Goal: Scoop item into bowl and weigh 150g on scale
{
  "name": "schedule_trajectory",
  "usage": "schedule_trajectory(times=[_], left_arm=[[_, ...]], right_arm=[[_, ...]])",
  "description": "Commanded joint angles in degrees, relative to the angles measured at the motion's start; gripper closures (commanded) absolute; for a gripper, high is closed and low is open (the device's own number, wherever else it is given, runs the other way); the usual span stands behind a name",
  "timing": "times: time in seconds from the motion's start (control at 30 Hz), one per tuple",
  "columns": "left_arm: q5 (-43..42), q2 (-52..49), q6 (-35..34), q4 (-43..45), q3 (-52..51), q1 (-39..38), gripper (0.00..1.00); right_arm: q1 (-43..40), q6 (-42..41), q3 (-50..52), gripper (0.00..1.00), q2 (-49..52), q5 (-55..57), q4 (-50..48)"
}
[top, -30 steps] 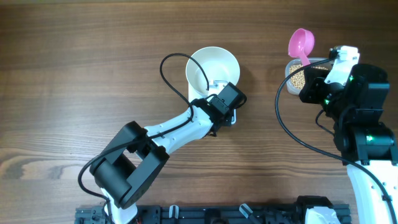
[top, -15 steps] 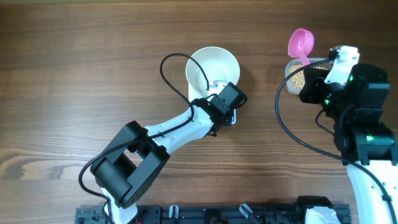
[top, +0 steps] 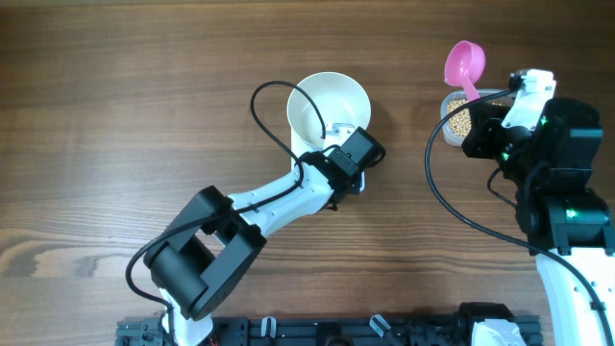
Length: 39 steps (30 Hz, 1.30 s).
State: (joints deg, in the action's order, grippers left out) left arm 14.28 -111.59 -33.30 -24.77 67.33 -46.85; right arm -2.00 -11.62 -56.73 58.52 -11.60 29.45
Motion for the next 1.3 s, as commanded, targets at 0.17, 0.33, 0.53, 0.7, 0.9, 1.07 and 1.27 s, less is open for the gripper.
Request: schedule_trajectory(times=[0.17, 0.33, 0.53, 0.7, 0.9, 1.07, 1.27], left_arm=[[-4.57, -10.14, 0.02, -3.26, -4.48, -0.39, 0.96], [-4.11, -10.14, -0.17, -5.35, -4.48, -0.39, 0.96], [-3.3, -10.14, -0.17, -6.6, -4.5, -0.39, 0.96], [-3.41, -10.12, -0.22, -6.88, -4.48, -0.22, 0.96], [-5.07, -5.62, -0.15, -8.33, -4.37, 1.09, 0.96], [-5.05, 5.55, 0.35, -9.14, -4.37, 2.6, 0.96], [-5.03, 10.82, 3.08, -8.31, -4.37, 2.71, 0.96]], right_arm=[[-0.22, 1.07, -0.81, 0.96, 0.13, -1.62, -1.05], [-0.22, 1.09, -0.81, 0.96, 0.13, -2.01, -1.36], [-0.22, 1.09, -0.81, 0.96, 0.13, -2.19, -1.42], [-0.22, 1.07, -0.81, 0.96, 0.13, -2.45, -1.46], [-0.22, 0.98, -0.81, 0.96, 0.09, -2.45, -1.77], [-0.22, 0.92, -0.81, 0.96, 0.09, -2.93, -2.03], [-0.22, 0.92, -0.81, 0.96, 0.09, -3.5, -2.01]])
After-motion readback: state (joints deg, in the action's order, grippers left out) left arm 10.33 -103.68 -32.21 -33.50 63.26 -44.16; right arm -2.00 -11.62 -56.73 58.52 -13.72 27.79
